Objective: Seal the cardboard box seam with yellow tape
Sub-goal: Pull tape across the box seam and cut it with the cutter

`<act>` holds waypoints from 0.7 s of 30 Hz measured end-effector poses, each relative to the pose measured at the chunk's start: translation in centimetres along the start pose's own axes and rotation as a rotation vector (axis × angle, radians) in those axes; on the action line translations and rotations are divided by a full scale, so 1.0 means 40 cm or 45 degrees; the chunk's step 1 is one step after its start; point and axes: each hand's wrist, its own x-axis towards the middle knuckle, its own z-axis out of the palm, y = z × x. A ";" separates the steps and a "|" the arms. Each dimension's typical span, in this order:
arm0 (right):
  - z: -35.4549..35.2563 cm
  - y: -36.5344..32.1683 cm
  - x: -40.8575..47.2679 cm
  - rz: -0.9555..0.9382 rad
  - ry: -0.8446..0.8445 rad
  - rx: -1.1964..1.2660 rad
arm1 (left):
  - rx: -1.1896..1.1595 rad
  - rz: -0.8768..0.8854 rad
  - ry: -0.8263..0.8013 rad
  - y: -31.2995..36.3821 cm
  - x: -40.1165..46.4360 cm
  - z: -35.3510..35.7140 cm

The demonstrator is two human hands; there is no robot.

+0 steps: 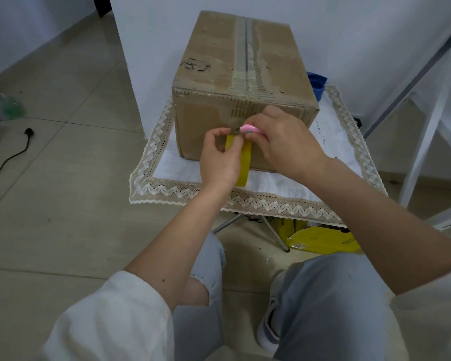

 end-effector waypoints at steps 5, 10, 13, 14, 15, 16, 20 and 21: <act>-0.010 -0.006 0.020 -0.067 -0.047 -0.114 | 0.023 -0.015 0.006 -0.001 -0.007 -0.001; -0.011 -0.020 0.030 -0.102 -0.108 -0.192 | 0.038 -0.014 0.010 0.002 -0.013 -0.003; -0.010 -0.025 0.035 -0.099 -0.133 -0.245 | 0.059 -0.013 -0.002 0.003 -0.017 -0.006; -0.010 -0.026 0.037 -0.099 -0.143 -0.265 | 0.062 -0.009 -0.009 0.003 -0.019 -0.007; -0.010 -0.027 0.038 -0.100 -0.150 -0.276 | 0.072 -0.006 -0.015 0.003 -0.021 -0.007; -0.010 -0.028 0.039 -0.101 -0.152 -0.277 | 0.085 -0.008 -0.020 0.003 -0.024 -0.008; -0.011 -0.032 0.043 -0.102 -0.167 -0.321 | 0.041 -0.028 -0.042 0.001 -0.026 -0.010; -0.011 -0.034 0.043 -0.101 -0.175 -0.344 | 0.036 -0.032 -0.048 -0.003 -0.024 -0.009</act>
